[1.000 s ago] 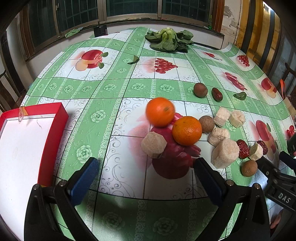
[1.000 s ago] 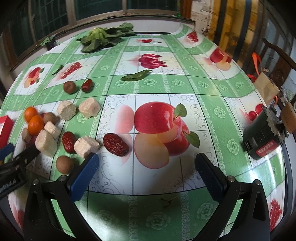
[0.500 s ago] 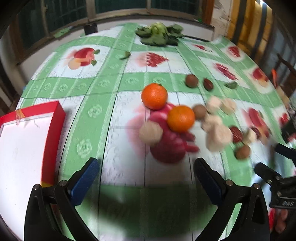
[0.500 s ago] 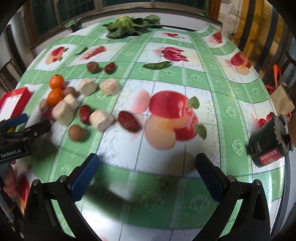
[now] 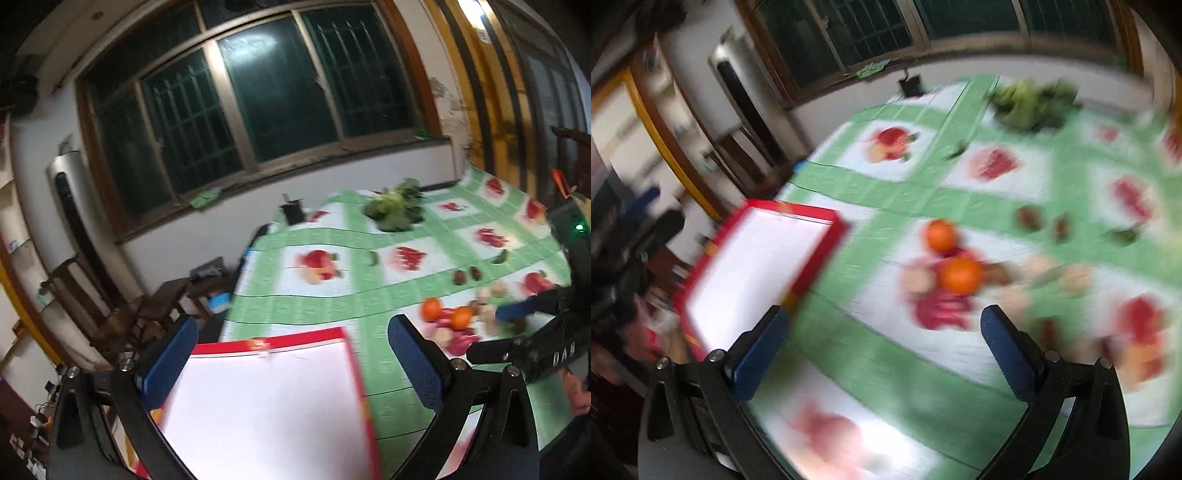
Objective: Organize fruits
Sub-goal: 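Move both grippers toward the two oranges on the table, then grasp one orange with the right gripper while the left gripper grasps the other orange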
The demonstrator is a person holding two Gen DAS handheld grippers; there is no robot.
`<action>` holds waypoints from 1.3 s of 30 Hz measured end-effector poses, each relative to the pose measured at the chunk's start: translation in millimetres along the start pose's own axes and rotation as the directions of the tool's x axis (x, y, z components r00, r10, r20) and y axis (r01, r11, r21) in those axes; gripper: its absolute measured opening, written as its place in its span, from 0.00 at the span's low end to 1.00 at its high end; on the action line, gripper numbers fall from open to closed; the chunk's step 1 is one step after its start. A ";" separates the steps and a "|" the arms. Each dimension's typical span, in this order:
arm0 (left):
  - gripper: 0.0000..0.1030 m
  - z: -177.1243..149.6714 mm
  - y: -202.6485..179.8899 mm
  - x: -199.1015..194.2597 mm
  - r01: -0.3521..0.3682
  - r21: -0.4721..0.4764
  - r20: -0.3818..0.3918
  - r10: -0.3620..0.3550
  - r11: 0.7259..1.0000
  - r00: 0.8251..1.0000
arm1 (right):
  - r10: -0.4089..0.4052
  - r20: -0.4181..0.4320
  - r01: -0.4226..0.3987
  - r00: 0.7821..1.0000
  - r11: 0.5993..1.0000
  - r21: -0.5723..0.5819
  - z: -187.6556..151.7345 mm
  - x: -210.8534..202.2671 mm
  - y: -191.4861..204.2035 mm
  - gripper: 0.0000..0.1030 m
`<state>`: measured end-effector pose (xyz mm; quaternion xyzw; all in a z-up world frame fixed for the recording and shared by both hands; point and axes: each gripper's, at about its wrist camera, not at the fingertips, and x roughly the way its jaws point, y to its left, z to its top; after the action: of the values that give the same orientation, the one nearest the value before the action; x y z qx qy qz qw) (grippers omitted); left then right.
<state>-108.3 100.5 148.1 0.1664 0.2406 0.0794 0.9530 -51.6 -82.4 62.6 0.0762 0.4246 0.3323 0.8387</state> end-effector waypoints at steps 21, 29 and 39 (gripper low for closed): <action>0.99 -1.5 -15.4 53.2 0.147 -0.113 -0.187 -0.167 0.983 0.968 | -0.296 -0.058 0.298 0.953 0.954 0.035 24.3 45.7 -44.2 0.59; 0.96 19.6 -67.0 91.4 0.230 -0.064 -0.259 -0.239 0.971 0.936 | -0.071 -0.130 0.089 0.989 0.987 0.136 24.2 27.7 -77.2 0.34; 0.64 12.3 -124.4 146.2 0.359 0.007 -0.396 -0.327 0.933 0.858 | 0.182 -0.073 -0.145 0.981 0.922 0.359 25.2 6.5 -109.3 0.34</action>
<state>34.0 15.0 50.9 0.1401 0.4533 -0.0702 0.8775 24.2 -158.3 29.3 0.2429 0.5128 0.3232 0.7574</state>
